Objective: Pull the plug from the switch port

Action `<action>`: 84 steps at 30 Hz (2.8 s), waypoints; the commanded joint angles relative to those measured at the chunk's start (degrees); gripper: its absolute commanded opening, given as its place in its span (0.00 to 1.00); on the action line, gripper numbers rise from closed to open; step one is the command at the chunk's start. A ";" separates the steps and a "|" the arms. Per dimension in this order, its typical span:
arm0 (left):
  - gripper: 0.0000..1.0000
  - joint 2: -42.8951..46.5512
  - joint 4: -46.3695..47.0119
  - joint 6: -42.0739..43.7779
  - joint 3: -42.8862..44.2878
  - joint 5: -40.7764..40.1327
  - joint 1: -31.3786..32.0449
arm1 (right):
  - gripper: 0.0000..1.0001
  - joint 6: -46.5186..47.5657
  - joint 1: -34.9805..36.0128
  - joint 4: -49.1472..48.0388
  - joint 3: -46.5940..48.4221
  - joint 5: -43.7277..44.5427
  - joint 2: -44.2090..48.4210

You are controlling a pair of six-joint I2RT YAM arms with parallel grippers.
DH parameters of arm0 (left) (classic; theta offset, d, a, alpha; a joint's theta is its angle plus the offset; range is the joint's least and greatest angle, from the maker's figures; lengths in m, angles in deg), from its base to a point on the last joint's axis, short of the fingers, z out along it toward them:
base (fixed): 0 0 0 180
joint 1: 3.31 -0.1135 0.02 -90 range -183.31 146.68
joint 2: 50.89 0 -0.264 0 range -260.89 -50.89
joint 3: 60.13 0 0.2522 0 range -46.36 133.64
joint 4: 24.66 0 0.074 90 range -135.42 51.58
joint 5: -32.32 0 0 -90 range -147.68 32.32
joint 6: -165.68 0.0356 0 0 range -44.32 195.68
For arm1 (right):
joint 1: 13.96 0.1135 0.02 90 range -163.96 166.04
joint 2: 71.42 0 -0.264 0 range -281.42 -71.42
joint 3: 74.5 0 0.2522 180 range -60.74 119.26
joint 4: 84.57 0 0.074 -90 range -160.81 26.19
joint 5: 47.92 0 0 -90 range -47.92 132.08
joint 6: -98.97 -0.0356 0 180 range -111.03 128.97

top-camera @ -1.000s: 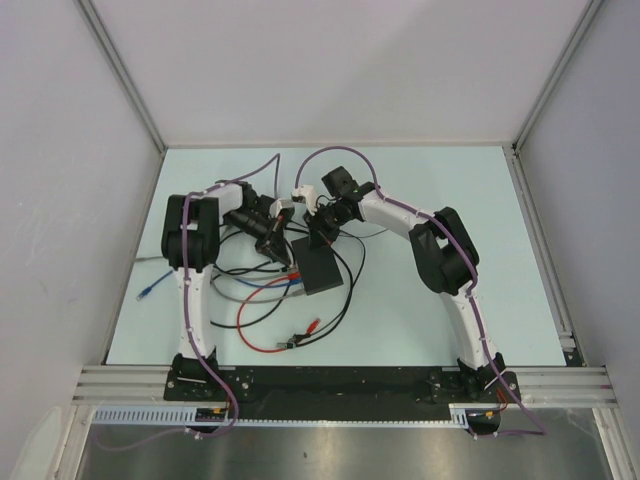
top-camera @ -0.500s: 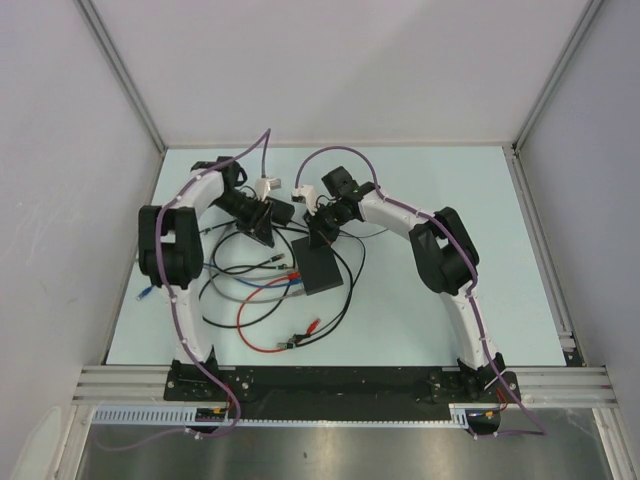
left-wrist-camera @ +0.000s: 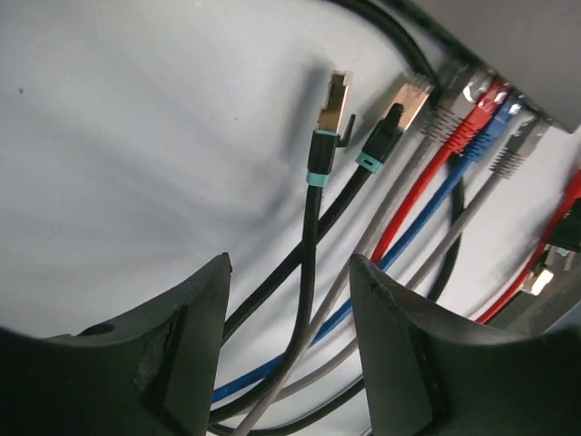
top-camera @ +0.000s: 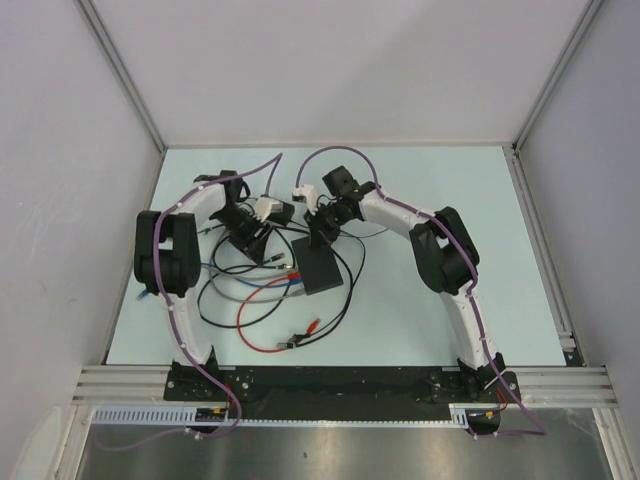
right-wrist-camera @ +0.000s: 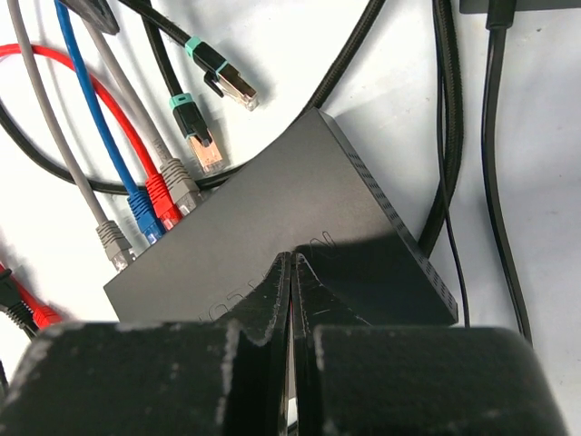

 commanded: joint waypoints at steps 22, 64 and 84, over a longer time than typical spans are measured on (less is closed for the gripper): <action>0.00 6.89 14.12 -3.93 -1.36 -13.94 0.73 | 0.00 -3.41 -5.91 6.15 0.29 1.62 4.77; 0.52 -9.37 8.15 -16.49 6.64 21.29 7.67 | 0.00 1.24 -3.45 6.59 -4.99 3.37 3.81; 0.36 -13.60 5.26 -15.79 10.07 24.46 8.28 | 0.00 0.98 -3.01 6.24 -5.07 4.78 3.81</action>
